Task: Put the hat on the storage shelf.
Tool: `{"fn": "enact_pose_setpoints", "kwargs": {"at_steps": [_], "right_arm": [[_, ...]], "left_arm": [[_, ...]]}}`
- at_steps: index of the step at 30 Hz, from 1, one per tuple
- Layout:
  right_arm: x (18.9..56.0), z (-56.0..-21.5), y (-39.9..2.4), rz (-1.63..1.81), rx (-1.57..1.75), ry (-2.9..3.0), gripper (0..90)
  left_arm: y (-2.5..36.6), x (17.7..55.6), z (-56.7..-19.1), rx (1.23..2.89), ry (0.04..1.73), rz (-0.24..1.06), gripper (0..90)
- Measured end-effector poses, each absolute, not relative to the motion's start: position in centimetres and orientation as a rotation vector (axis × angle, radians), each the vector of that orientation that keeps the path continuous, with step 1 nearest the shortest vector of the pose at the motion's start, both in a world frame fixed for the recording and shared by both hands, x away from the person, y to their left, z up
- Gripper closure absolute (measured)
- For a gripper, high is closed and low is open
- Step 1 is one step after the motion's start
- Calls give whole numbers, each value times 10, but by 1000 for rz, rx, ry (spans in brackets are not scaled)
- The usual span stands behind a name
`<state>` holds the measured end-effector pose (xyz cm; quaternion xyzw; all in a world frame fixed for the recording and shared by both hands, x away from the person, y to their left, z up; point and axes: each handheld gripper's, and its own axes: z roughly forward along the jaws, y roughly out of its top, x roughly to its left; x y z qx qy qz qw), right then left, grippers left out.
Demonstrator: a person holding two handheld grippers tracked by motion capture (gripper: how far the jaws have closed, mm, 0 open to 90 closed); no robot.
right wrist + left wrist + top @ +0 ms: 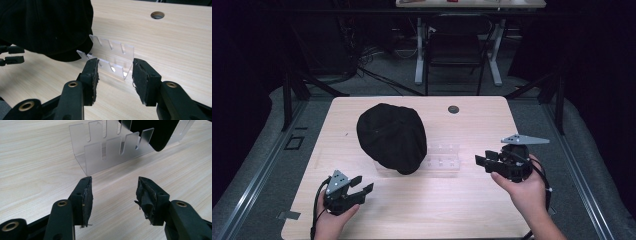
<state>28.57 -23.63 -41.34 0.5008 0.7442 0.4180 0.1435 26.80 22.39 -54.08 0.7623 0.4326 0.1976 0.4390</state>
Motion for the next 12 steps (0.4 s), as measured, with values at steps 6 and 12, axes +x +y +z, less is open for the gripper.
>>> {"fn": "enact_pose_setpoints", "kwargs": {"at_steps": [6, 12], "right_arm": [[278, -438, -235, 1190, 1436, 2143, 545], [268, -464, -240, 1155, 1420, 2131, 521]], "left_arm": [[222, 267, -543, 1897, 1078, 488, 458], [215, 265, -541, 1906, 1028, 488, 458]]}}
